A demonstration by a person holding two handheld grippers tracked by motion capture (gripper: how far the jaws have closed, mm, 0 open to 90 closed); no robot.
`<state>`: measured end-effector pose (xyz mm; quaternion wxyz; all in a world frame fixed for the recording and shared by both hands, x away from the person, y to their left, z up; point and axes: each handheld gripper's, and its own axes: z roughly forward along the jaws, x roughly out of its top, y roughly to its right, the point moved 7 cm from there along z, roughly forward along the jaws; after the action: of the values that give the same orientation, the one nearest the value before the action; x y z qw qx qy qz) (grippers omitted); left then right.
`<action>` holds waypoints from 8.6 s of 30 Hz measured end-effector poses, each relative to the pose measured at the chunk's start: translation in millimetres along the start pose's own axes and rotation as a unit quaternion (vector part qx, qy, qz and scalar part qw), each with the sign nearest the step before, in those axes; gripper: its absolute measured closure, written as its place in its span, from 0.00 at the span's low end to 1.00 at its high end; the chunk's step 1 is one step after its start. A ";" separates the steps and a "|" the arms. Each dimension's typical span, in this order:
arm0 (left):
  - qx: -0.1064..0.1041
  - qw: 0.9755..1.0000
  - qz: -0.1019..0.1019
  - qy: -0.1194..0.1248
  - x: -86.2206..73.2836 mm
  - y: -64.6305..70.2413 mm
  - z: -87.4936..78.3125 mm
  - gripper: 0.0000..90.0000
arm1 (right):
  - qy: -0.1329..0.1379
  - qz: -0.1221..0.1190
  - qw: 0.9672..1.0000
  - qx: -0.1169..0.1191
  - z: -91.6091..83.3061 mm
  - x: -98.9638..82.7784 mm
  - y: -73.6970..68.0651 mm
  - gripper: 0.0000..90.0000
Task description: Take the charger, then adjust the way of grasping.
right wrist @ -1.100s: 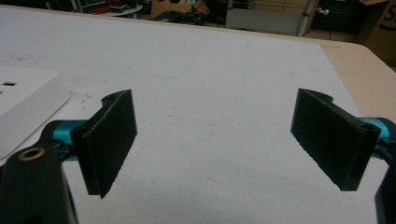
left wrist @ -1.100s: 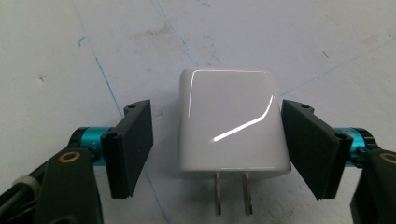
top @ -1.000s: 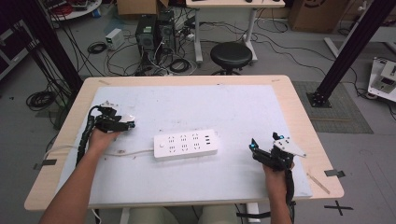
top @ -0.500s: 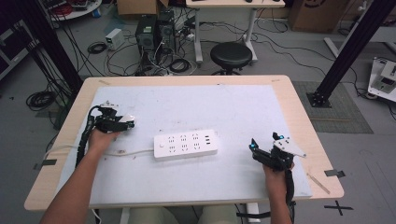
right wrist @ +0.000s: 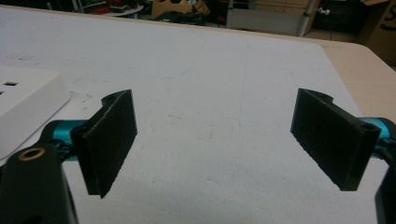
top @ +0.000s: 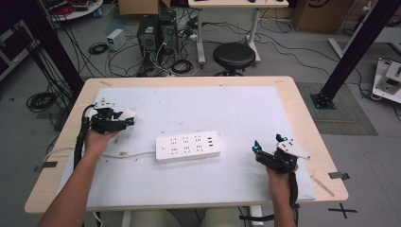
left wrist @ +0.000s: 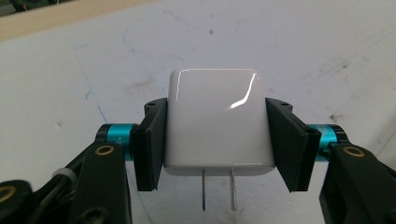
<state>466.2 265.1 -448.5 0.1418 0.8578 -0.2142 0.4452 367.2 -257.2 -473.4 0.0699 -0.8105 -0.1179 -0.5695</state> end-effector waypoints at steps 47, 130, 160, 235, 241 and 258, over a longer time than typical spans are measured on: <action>-0.066 0.990 0.065 0.102 37.2 114.1 -70.7 0.47 | 0.001 -0.004 0.999 0.034 -0.4 0.2 -2.1 0.17; -0.186 0.902 0.386 0.056 -6.9 253.8 -43.2 0.47 | -0.177 0.073 0.876 0.442 -22.4 38.7 -132.1 0.17; -0.167 0.876 0.446 0.072 -10.1 274.3 -37.6 0.47 | -0.221 0.133 0.828 0.497 -16.7 37.8 -160.5 0.18; -0.208 0.950 0.206 0.111 -7.3 221.0 -41.8 0.26 | -0.230 0.092 0.862 0.443 -6.9 44.5 -129.0 0.71; -0.194 0.958 0.169 0.127 -8.9 200.1 -49.5 0.26 | -0.233 0.077 0.870 0.429 -8.7 43.7 -118.3 0.71; -0.134 0.969 0.123 0.168 -15.1 152.8 -72.2 0.26 | -0.249 0.019 0.884 0.394 -18.2 48.0 -97.4 0.71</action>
<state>332.3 167.5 -412.2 0.2334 0.7113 -0.3486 0.5639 339.8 -162.6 -424.2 0.3626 -0.8333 -0.3311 -0.2538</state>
